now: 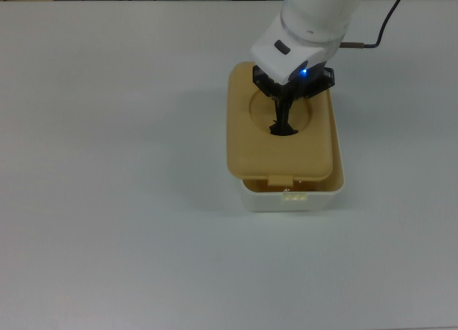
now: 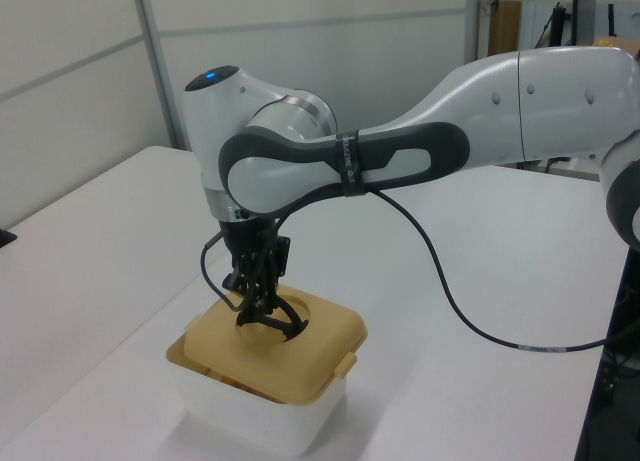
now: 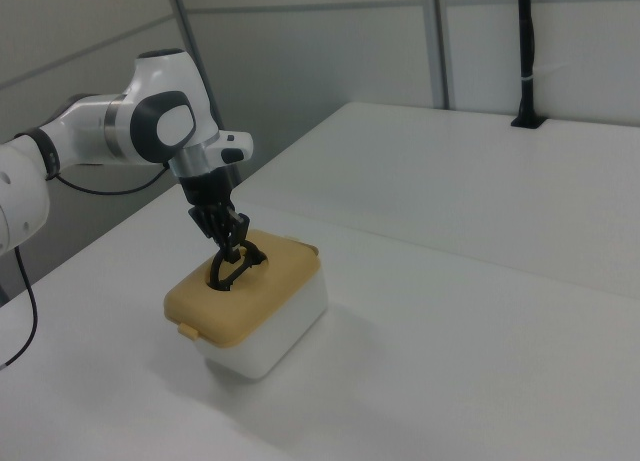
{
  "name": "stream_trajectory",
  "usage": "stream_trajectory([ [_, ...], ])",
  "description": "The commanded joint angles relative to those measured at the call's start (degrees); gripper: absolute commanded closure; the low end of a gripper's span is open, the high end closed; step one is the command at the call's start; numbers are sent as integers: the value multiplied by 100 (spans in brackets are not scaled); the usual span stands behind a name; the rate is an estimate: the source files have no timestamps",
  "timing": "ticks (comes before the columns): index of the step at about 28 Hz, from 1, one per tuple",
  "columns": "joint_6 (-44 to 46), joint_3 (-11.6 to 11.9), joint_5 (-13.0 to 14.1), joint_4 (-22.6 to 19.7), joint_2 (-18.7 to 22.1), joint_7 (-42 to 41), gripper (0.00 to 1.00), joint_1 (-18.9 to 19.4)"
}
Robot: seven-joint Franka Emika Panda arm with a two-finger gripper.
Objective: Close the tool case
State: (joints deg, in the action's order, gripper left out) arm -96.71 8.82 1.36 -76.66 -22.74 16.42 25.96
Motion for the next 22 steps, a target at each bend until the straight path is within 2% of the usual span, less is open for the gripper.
stream_trajectory([
  [1, -58, -21, -110, 161, -73, 204, 100, 49],
  [22, -94, -21, -154, 275, -125, 511, 100, 41],
])
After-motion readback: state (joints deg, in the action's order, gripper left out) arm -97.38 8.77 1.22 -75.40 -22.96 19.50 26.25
